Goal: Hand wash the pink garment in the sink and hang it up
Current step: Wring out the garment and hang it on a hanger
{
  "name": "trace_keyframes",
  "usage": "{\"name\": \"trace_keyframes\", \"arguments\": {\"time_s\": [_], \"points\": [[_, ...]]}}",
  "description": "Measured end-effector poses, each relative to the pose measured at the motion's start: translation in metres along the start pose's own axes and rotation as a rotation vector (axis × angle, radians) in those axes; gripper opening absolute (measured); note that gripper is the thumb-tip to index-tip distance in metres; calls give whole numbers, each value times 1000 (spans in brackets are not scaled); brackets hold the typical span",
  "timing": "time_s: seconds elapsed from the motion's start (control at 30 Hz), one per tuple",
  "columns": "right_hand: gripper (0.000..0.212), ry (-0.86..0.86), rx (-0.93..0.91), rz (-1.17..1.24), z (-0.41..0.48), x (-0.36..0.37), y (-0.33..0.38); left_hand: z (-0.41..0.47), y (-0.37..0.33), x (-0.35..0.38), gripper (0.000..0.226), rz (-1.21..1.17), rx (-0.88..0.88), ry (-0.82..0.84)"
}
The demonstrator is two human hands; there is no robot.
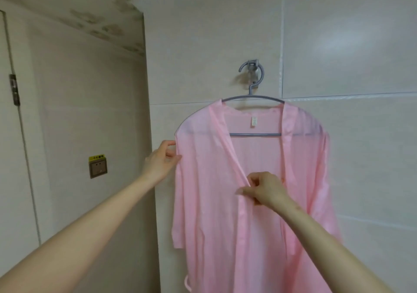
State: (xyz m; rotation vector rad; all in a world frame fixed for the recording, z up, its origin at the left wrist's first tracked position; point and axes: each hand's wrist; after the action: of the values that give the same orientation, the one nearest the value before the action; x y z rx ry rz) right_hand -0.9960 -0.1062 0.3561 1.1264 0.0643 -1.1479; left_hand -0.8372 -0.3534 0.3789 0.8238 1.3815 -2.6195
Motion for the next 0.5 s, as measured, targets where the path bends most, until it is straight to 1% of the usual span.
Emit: {"name": "trace_keyframes", "arguments": {"time_s": [0.03,0.07,0.1,0.13,0.17,0.2,0.27,0.3,0.33,0.37,0.4,0.43,0.47,0.5], "points": [[38,52,-5,55,-4,-3,-1,3,1,4,37,-20,-21,-8],[35,100,-20,187,-7,-7,-1,5,2,7,26,-35,-46,-16],[28,153,-33,354,-10,-10,0,6,4,8,18,-39,-72,-14],[22,204,-31,445,-15,-14,8,6,7,10,16,-38,-92,-2],[22,219,-35,433,-17,-15,12,5,11,11,21,-17,-101,8],[21,185,-23,298,-14,-15,11,5,15,13,27,11,-103,3],[25,25,-14,-201,-9,-12,9,2,21,12,31,55,-126,-41],[27,-19,-17,-303,-11,-12,14,2,23,11,30,57,-149,-69],[27,28,-33,-206,-11,-13,15,2,24,9,27,29,-185,-85],[25,174,-58,-24,-13,-15,19,0,23,7,21,-21,-241,-76],[22,345,-33,164,-21,-18,29,-3,21,5,15,-71,-295,-38],[20,438,-45,200,-25,-18,35,-7,18,2,9,-108,-330,4],[13,443,-50,145,-21,-16,32,-9,17,0,9,-152,-343,27],[11,357,14,108,-16,-14,25,-10,15,-2,12,-186,-348,38]]}}
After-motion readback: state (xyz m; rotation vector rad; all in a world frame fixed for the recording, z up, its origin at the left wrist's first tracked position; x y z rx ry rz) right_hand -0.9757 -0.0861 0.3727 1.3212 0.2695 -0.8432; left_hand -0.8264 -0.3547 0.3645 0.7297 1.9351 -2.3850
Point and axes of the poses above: each hand's wrist, its own z-axis towards the middle knuckle, its own x-axis out of the palm, y = z × x, and after that the axes turned 13 degrees about -x, right-handed
